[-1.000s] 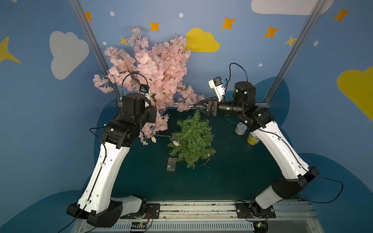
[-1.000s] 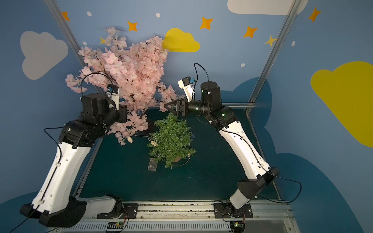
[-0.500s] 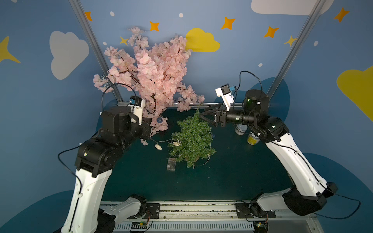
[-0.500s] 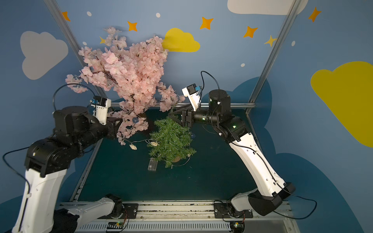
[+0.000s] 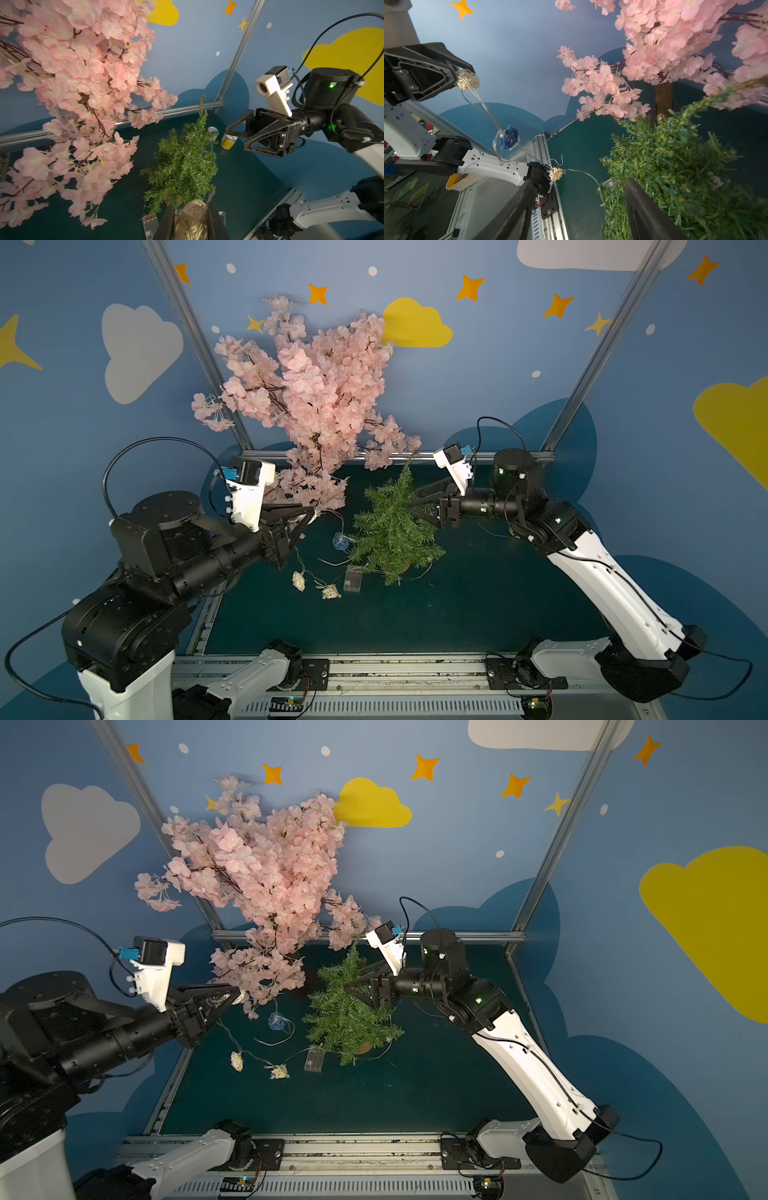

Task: Remove string lights from the small christmas tree
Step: Remove the light string from the Christmas tree.

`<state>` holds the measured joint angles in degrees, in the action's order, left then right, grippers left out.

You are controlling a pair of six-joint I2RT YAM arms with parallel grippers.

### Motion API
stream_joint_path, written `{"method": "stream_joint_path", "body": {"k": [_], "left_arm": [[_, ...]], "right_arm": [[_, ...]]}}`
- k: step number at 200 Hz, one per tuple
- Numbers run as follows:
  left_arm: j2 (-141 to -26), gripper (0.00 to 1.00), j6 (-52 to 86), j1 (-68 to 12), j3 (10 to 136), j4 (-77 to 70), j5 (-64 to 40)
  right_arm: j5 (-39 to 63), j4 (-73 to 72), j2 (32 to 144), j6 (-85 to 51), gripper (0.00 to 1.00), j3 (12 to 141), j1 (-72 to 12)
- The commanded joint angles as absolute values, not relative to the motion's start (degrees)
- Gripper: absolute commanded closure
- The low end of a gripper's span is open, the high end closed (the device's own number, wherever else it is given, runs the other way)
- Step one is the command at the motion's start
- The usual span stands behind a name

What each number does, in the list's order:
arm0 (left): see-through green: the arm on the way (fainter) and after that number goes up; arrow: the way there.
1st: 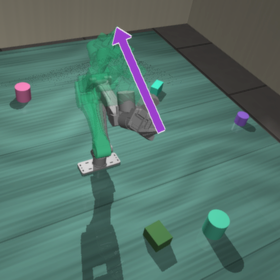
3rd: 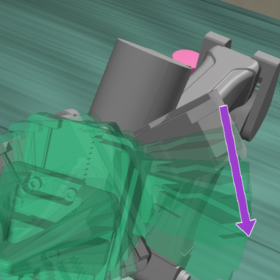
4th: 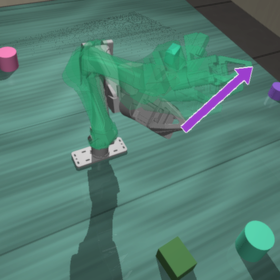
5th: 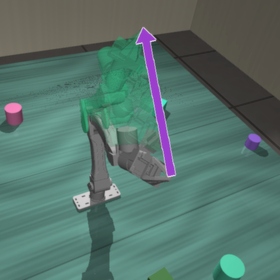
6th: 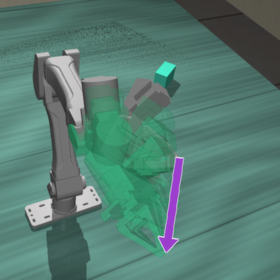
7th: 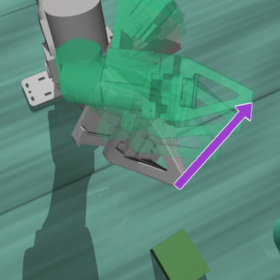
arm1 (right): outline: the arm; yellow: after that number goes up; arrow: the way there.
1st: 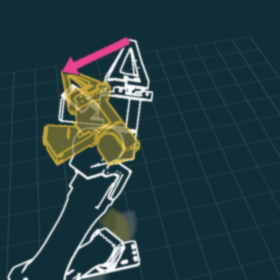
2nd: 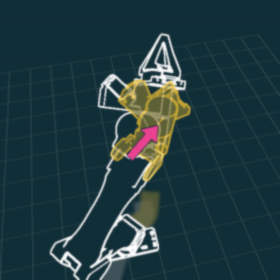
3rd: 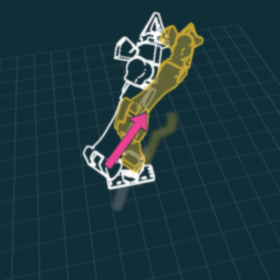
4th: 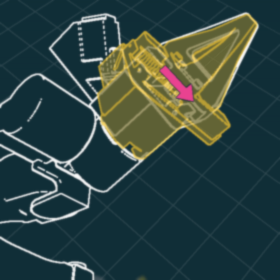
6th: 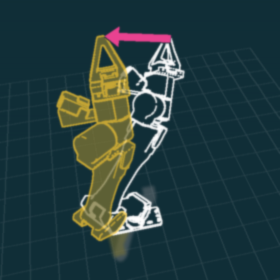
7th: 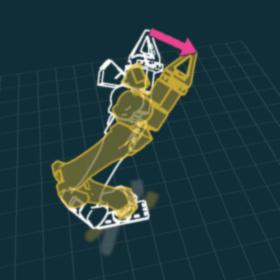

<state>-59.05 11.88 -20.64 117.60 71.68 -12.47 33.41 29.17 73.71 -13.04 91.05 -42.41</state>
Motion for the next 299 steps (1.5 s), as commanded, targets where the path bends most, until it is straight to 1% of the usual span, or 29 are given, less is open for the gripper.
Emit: {"method": "stream_joint_path", "body": {"k": [1, 33, 59, 74, 96, 127, 177, 218, 226, 249, 261, 268, 280, 299], "left_arm": [[-58.3, 0.85, 14.9, -20.8, 118.1, 70.9, -18.9], [-57.0, 0.84, 17.0, -20.7, 116.8, 68.3, -20.6], [-56.6, 0.84, 19.0, -20.7, 116.3, 66.3, -22.5], [-56.4, 0.85, 20.1, -20.7, 115.9, 64.9, -23.1], [-56.2, 0.84, 21.2, -20.7, 115.6, 63.5, -23.4], [-55.6, 0.85, 22.8, -20.7, 114.3, 61.3, -23.9], [-55.1, 0.85, 23.8, -20.7, 112.8, 59.6, -23.5], [-54.4, 0.85, 24.6, -20.7, 111.6, 57.5, -23.4], [-54.3, 0.85, 24.8, -20.7, 111.4, 57.3, -23.3], [-54.3, 0.85, 24.5, -20.7, 111.1, 57.0, -22.1], [-54.3, 0.85, 24.2, -20.6, 110.9, 56.9, -21.7], [-54.3, 0.85, 24.1, -20.7, 110.6, 56.9, -21.5], [-54.1, 0.85, 23.8, -20.7, 109.9, 56.8, -20.9], [-53.6, 0.84, 23.1, -20.8, 108.2, 56.9, -19.4]], "right_arm": [[32.0, 30.3, 71.4, -10.9, 0.29, 89.0, -45.4], [30.0, 27.4, 69.4, -10.7, 0.25, 83.4, -51.0], [27.5, 17.8, 67.0, -13.4, 0.23, 74.8, -56.4], [24.3, 12.6, 66.8, -14.0, 0.23, 70.7, -59.9], [18.9, 4.8, 69.1, -13.5, 0.22, 67.2, -65.4], [11.9, -2.1, 75.6, -9.5, 0.21, 68.2, -71.6], [8.5, -14.8, 83.2, -7.8, 0.22, 67.8, -74.3], [4.9, -23.8, 87.1, -8.2, 0.28, 67.4, -74.8], [4.6, -25.8, 87.6, -8.4, 0.32, 67.1, -74.8], [5.5, -27.8, 88.8, -9.4, 0.56, 67.5, -74.9], [5.7, -27.5, 89.0, -9.3, 0.75, 67.6, -75.1], [5.7, -27.3, 88.7, -9.1, 0.83, 67.4, -75.2], [5.1, -27.0, 87.7, -8.8, 1.0, 66.5, -75.4], [4.1, -27.2, 84.7, -8.9, 1.0, 63.7, -75.5]]}}
